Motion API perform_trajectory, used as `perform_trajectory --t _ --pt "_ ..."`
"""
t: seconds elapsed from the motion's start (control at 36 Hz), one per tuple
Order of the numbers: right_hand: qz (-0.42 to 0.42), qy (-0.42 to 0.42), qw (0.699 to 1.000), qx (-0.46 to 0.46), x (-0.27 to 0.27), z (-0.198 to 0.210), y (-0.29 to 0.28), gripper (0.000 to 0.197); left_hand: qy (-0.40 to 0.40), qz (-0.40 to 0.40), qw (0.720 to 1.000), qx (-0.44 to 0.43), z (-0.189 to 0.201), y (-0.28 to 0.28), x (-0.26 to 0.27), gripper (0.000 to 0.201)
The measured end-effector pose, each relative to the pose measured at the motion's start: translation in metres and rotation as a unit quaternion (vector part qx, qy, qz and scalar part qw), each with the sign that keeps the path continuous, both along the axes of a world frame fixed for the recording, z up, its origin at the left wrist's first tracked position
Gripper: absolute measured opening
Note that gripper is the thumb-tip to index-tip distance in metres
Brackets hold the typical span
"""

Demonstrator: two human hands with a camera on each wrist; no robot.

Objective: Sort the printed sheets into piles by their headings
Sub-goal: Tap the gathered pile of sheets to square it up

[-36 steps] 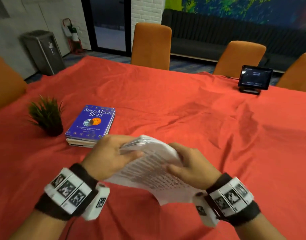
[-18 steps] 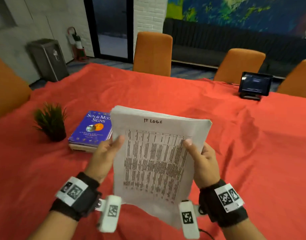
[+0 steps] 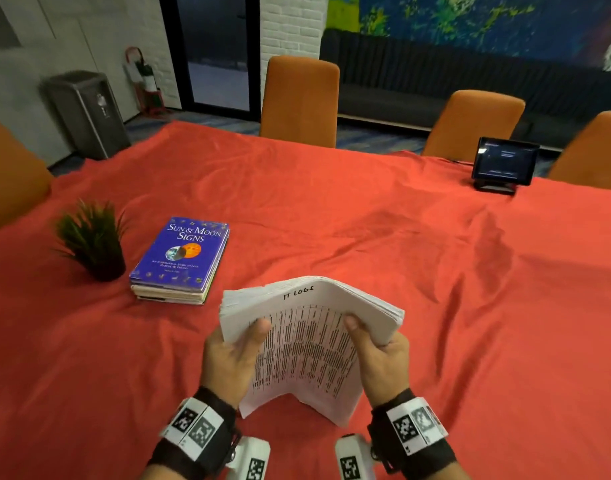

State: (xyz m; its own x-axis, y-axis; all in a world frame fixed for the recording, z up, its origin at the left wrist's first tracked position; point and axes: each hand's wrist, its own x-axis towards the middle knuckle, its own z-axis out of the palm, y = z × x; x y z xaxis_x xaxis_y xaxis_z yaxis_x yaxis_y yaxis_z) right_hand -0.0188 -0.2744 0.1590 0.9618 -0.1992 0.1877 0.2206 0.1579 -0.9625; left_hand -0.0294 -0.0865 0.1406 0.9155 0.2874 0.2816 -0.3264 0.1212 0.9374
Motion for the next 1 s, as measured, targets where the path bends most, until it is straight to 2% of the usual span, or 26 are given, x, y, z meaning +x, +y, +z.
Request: perform_trajectory --t 0.06,0.11,0.22,0.33,0.42,0.5,0.61,0.83,0.89,0.94,1.0 --pt "-0.005 -0.008 1.0 0.009 0.0 0.002 -0.002 0.021 -0.003 0.006 1.0 0.0 0.0 0.0 0.001 0.03" --pt "0.002 -0.012 1.0 -0.005 -0.002 0.0 -0.003 0.019 0.001 0.005 1.0 -0.003 0.0 -0.002 0.001 0.018" --pt "0.014 0.013 0.998 -0.067 -0.009 -0.019 -0.006 0.039 0.03 -0.003 0.999 0.013 -0.018 0.001 -0.003 0.017" --pt "0.023 0.05 0.997 -0.062 -0.013 -0.035 -0.007 0.023 0.077 -0.027 0.996 0.03 -0.035 0.003 -0.011 0.028" --pt "0.039 0.08 0.995 -0.047 -0.01 -0.045 -0.006 0.016 0.112 -0.041 0.992 0.051 -0.051 0.005 -0.013 0.023" --pt "0.056 0.11 0.988 -0.096 -0.01 -0.062 -0.009 0.02 0.158 -0.061 0.982 0.082 -0.075 0.01 -0.015 0.023" --pt "0.068 0.155 0.971 -0.17 -0.013 -0.083 -0.018 0.016 0.201 -0.079 0.965 0.149 -0.102 0.027 -0.018 0.025" --pt "0.045 0.164 0.971 -0.167 0.021 -0.074 0.0 0.011 0.205 -0.019 0.96 0.192 -0.09 0.05 0.022 0.01" --pt "0.045 0.198 0.968 -0.147 0.035 -0.079 0.01 0.015 0.229 -0.015 0.949 0.217 -0.085 0.058 0.035 0.019" --pt "0.036 0.245 0.959 -0.136 0.051 -0.088 0.018 0.019 0.261 -0.025 0.935 0.239 -0.084 0.067 0.049 0.008" --pt "0.033 0.28 0.948 -0.15 0.067 -0.096 0.026 0.014 0.286 -0.031 0.922 0.257 -0.089 0.077 0.062 0.012"
